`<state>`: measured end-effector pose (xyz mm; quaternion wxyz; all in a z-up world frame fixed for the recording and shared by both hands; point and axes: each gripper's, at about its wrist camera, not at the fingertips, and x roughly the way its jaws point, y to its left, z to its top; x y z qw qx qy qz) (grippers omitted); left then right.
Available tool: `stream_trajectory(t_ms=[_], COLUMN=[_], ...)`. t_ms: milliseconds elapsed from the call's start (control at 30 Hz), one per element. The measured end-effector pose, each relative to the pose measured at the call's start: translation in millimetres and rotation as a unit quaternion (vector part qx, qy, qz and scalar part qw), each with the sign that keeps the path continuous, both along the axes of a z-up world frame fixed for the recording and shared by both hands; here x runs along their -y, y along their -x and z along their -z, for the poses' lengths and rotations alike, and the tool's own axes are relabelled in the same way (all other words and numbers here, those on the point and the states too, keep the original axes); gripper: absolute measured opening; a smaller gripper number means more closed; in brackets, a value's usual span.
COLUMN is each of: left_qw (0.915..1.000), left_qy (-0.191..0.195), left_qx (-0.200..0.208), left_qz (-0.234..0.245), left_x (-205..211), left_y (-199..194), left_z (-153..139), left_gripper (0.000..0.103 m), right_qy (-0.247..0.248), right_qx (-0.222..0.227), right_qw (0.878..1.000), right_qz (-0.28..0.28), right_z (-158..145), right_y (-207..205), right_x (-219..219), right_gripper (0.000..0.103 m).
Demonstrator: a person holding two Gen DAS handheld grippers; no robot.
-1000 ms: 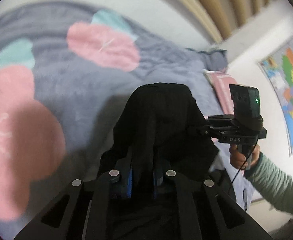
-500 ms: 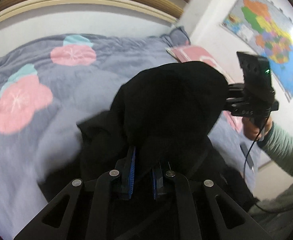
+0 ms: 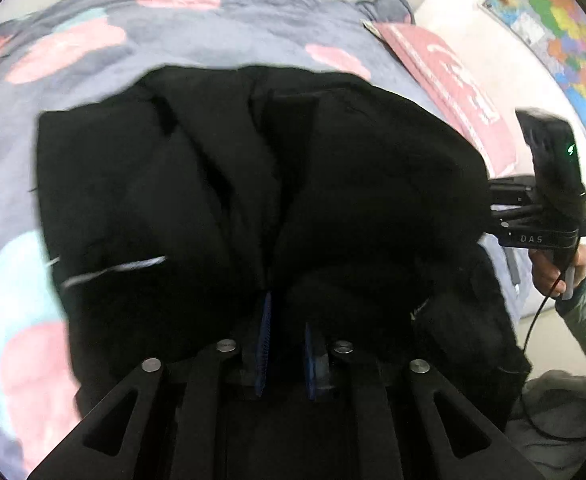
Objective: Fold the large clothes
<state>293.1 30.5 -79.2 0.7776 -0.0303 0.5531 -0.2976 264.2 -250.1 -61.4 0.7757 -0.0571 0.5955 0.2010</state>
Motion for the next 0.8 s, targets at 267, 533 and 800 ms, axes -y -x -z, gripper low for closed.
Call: stream_trajectory(t_ms=[267,533,800], left_qw=[0.9912,0.9878,0.9891], left_qy=[0.106,0.144,0.06], left_qx=[0.065,-0.013,-0.109], left_qz=[-0.046,-0.059,-0.079], left_x=[-41,14,27], left_y=[-7,-72,-68], left_z=[-98,-56,61], left_gripper=[0.041,0.041,0.039], right_qy=[-0.058,-0.043,0.008], right_qx=[0.081,0.031,-0.023], right_qw=[0.995,0.998,0.998], right_qz=[0.031,0.04,0.062], right_z=[-92,-36,68], right_y=[-23,-74,-53], right_x=[-6,-75,-64], right_gripper=[0.049,0.049,0.048])
